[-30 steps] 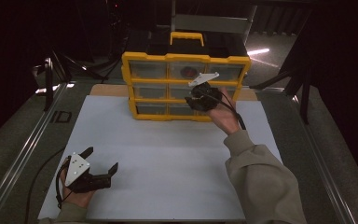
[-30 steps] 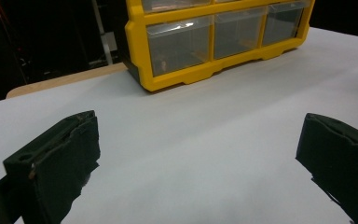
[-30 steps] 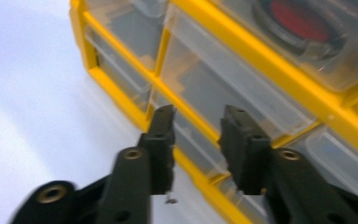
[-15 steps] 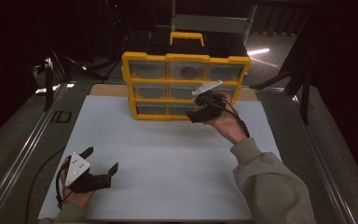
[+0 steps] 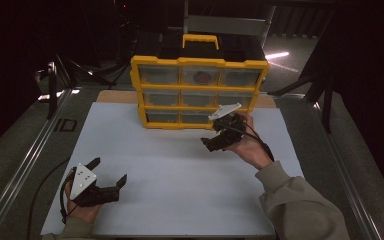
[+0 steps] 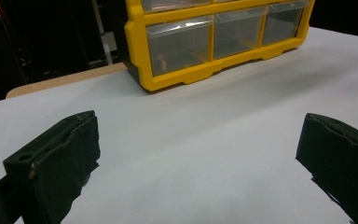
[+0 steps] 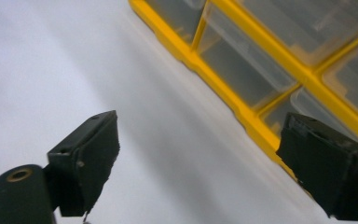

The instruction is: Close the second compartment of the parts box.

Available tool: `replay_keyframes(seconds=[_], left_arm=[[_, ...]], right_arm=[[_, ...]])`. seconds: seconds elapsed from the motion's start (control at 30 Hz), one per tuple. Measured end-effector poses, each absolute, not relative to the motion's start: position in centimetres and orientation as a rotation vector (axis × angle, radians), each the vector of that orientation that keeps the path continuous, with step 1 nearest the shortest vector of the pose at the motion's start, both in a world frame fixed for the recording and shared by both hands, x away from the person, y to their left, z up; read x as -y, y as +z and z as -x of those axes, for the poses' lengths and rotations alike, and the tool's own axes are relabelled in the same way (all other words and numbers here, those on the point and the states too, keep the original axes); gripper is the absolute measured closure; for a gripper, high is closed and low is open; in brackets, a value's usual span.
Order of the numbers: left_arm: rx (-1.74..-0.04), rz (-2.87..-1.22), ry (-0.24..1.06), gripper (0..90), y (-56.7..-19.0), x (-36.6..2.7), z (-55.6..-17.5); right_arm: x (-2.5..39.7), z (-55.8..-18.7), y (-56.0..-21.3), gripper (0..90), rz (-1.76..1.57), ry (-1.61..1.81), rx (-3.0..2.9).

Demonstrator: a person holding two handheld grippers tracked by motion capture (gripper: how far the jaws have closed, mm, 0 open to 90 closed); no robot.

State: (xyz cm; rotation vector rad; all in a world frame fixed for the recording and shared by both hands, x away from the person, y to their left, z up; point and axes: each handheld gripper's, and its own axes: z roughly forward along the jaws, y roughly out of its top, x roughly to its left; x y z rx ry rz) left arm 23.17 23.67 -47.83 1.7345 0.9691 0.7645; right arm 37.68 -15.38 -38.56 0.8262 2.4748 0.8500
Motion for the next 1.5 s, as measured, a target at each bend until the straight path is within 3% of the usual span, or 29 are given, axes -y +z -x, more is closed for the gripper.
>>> replay_keyframes(seconds=[0.9,1.5], left_arm=[[-0.964,-1.726,0.763,0.0,-47.8,-23.7,-23.1],[-0.953,-1.726,0.757,0.0,-47.8,-23.6,-23.1]], right_arm=[[20.1,-31.3,-43.6,9.6,-0.89,0.924,-2.364],[24.4,-26.7,-47.4,9.6,-1.041,1.18,-2.047]])
